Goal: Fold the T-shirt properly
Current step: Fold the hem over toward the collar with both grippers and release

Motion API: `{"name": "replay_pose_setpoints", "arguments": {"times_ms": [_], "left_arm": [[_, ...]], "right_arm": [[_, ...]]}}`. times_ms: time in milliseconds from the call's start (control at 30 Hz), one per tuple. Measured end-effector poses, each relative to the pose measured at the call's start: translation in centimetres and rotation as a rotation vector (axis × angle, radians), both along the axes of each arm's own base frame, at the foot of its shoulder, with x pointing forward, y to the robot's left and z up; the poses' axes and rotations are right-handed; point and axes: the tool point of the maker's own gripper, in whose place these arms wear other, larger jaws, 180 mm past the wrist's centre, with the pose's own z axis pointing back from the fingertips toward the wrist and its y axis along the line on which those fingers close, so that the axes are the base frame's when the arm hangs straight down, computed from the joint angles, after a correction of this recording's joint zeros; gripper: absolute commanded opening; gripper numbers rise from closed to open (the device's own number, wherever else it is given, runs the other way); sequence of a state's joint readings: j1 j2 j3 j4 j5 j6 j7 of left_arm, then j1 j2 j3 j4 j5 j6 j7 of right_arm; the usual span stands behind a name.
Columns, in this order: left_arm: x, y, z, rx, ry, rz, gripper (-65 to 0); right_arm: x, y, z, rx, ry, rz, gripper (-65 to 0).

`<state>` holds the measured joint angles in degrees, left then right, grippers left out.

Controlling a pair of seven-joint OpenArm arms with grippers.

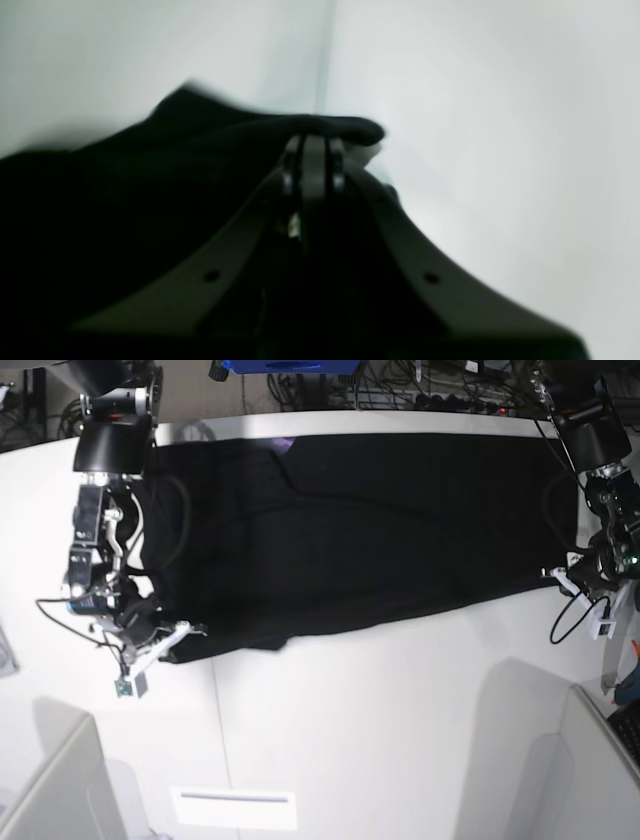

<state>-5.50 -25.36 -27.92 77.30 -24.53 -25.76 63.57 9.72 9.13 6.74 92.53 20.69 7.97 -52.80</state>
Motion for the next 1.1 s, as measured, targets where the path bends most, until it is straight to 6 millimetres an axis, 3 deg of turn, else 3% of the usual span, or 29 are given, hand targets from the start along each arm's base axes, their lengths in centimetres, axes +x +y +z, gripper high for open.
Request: {"name": "replay_pose_setpoints", "arguments": {"times_ms": [167, 367, 467, 567, 733, 867, 1100], "left_arm": [[-1.8, 0.1, 1.5, 0.014, -0.002, -0.011, -65.0], [-4.0, -1.3, 2.5, 0.067, 0.039, -0.08, -65.0], [-5.3, -0.6, 3.0, 0.087, 0.056, -0.063, -65.0], [-6.9, -0.3, 2.9, 0.116, 0.096, -0.072, -65.0], [-10.0, 0.1, 2.2, 0.151, 0.172, -0.096, -65.0], [-11.9, 0.4, 1.4, 0.158, 0.228, -0.105, -65.0], [-12.5, 0.3, 1.2, 0.157, 0.241, -0.107, -65.0]], "right_arm": [[-3.0, -0.4, 0.4, -0.005, 0.04, -0.008, -65.0], [-6.6, -1.1, 1.7, -0.038, 0.04, -0.02, -65.0], [-8.0, -1.8, 1.5, -0.037, 0.072, -0.04, -65.0], [-9.8, -1.7, 0.4, -0.027, 0.12, -0.058, -65.0], [-12.7, 0.2, -1.4, 0.039, 0.191, -0.044, -65.0], [-14.2, 1.9, -1.7, 0.161, 0.206, -0.028, -65.0], [-15.3, 0.9, -0.9, 0.309, 0.19, -0.084, -65.0]]}}
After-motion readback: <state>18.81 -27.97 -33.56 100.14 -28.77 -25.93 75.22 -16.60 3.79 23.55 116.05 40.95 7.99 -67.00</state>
